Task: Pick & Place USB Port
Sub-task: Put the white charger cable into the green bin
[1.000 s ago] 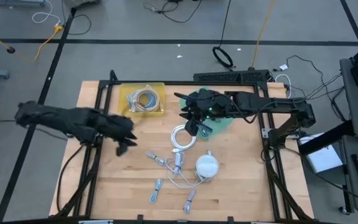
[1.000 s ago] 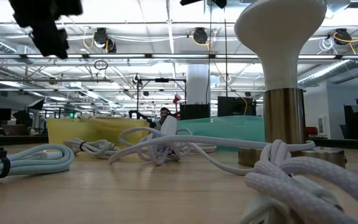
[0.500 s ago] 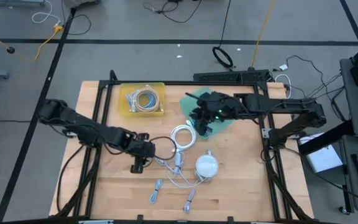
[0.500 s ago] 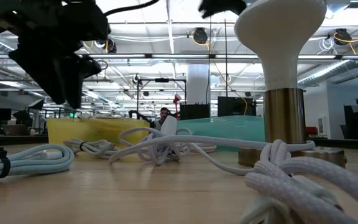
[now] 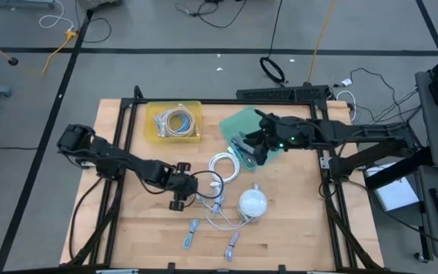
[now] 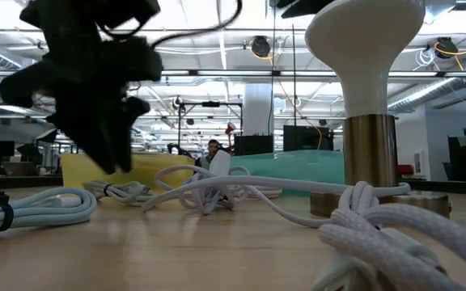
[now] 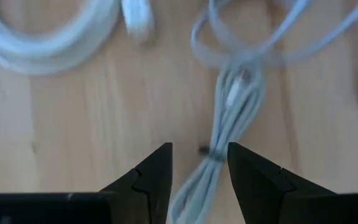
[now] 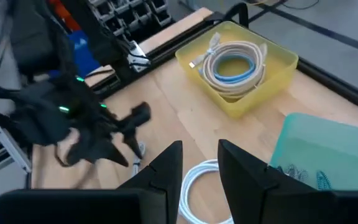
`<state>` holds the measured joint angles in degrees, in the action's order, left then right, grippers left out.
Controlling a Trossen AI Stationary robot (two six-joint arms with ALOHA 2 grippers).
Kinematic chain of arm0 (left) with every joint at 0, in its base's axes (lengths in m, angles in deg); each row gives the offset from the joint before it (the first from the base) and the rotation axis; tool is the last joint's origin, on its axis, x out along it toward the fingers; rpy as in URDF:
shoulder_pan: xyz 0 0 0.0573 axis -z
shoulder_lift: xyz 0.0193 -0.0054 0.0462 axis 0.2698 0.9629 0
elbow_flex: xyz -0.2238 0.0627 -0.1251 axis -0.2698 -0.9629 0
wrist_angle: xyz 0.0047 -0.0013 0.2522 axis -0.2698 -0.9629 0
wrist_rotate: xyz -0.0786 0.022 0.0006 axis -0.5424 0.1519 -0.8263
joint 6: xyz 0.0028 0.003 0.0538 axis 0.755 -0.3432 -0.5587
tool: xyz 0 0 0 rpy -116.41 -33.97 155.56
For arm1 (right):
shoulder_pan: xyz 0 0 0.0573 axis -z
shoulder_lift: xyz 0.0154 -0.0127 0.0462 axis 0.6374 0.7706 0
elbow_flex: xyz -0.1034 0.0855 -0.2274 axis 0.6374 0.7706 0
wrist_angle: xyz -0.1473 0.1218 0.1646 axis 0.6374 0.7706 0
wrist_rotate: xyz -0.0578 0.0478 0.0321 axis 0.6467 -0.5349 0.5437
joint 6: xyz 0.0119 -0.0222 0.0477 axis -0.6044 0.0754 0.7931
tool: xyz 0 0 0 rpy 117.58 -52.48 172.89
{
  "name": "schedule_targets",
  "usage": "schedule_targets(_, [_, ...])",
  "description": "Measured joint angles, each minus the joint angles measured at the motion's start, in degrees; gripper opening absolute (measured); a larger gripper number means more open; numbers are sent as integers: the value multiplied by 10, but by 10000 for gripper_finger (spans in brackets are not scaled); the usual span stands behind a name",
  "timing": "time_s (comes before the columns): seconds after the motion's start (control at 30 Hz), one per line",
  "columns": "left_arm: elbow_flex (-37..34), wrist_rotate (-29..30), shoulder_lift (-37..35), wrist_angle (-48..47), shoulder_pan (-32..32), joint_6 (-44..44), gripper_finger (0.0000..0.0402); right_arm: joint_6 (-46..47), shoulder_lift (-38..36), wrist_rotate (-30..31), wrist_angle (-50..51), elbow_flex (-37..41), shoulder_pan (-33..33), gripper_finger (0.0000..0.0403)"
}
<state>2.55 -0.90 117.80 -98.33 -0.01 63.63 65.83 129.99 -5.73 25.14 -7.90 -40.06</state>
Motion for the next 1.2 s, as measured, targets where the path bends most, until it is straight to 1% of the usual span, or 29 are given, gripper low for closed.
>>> schedule_targets(0.2, [-1,-53,47,-24,-7,8,159,-1,-8,1,-1,-1,0,93])
schedule_targets(0.33, [2,-61,63,-19,-6,45,155,-4,-9,0,3,0,0,93])
schedule_targets(0.4, [2,-61,66,-19,-11,87,129,-6,-9,0,3,0,0,93])
schedule_targets(0.43, [2,-66,66,-21,-14,108,105,-5,-9,1,2,0,0,93])
schedule_targets(0.47, [2,-74,63,-23,-19,127,72,-4,-9,1,3,0,0,93])
schedule_targets(0.5, [1,-85,57,-23,-24,143,39,-2,-9,0,3,0,0,93])
schedule_targets(0.53, [-1,-91,48,-23,-27,159,25,0,-9,1,2,0,0,93])
schedule_targets(0.6, [-2,-96,24,-17,-33,201,21,2,-9,0,-1,0,0,93])
schedule_targets(0.67, [-2,-98,-18,8,-44,234,19,6,-9,0,-4,0,0,93])
schedule_targets(0.77, [-2,-67,-90,62,-66,288,19,9,-9,0,-25,0,-1,93])
schedule_targets(0.8, [-2,-60,-116,88,-72,307,19,14,-9,1,-43,1,-2,93])
schedule_targets(0.87, [-1,-33,-166,151,-86,334,19,22,-10,1,-115,18,-7,93])
schedule_targets(0.97, [-1,19,-223,252,-112,348,19,37,-9,9,-281,69,-19,93])
schedule_targets(1.0, [-1,29,-234,287,-122,348,19,48,-8,18,-342,91,-23,93])
schedule_targets(1.1, [-1,31,-250,374,-145,346,19,86,7,31,-530,163,-24,93])
schedule_targets(1.2, [0,28,-250,420,-159,346,19,114,30,31,-648,216,-20,93])
